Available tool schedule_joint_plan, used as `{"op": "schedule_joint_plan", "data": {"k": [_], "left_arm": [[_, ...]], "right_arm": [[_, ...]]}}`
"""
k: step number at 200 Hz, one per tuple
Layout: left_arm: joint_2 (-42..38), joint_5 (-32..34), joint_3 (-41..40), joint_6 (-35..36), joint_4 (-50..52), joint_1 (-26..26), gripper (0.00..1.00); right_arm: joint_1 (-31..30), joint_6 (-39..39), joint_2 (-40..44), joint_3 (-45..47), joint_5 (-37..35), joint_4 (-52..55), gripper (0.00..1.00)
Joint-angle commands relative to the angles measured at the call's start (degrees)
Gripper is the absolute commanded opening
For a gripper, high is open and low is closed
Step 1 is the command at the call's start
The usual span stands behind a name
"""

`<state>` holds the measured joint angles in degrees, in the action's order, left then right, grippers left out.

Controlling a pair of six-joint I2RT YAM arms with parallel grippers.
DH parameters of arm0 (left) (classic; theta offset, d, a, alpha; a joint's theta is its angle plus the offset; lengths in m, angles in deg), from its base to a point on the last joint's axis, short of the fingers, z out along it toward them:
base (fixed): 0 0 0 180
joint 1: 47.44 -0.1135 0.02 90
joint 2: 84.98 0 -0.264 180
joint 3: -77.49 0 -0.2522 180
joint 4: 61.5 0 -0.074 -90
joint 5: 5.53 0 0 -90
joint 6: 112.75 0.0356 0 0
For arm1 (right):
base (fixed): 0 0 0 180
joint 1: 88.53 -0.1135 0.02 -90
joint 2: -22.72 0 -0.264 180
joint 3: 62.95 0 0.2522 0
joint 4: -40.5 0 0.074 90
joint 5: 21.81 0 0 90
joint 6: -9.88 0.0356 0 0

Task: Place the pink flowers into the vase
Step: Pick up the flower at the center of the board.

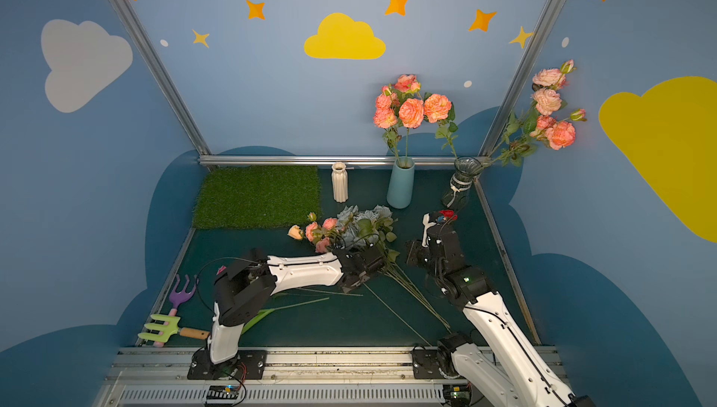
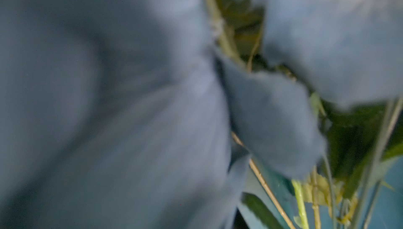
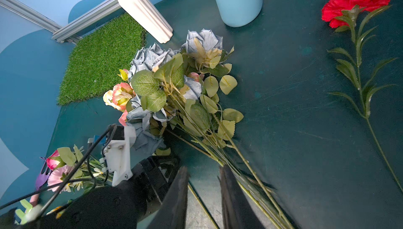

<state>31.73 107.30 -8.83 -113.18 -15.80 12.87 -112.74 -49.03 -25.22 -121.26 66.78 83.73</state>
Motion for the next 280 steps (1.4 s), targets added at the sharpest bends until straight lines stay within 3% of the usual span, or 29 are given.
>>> {"op": "schedule_joint_plan", "data": {"k": [1, 23, 46, 104, 194, 280], "left_arm": [[2.11, -0.53, 3.17, 0.86, 5.46, -0.20, 0.32], [4.04, -0.93, 5.79, 0.86, 8.90, -0.40, 0.21], [4.51, -1.15, 6.54, 0.82, 9.71, -0.36, 0.02], [2.64, 3.25, 7.45, 0.09, 11.57, 1.67, 0.02], [-3.85, 17.83, 8.95, 0.71, 15.59, 6.95, 0.02], [-12.95, 31.70, 3.66, -3.20, 18.25, 10.33, 0.02]], "right_arm": [[0.21, 0.20, 1.16, 0.80, -0.68, 0.91, 0.28], [0.13, 0.28, 1.45, 0.75, -0.87, 1.20, 0.28], [0.14, 0.29, 1.72, 0.76, -1.14, 1.54, 0.28], [0.13, 0.20, 1.98, 0.76, -0.83, 1.59, 0.28], [0.48, -0.20, 1.19, 0.81, 0.71, 0.63, 0.28], [1.34, -0.86, -0.83, 1.45, 1.03, -1.20, 0.28]]}}
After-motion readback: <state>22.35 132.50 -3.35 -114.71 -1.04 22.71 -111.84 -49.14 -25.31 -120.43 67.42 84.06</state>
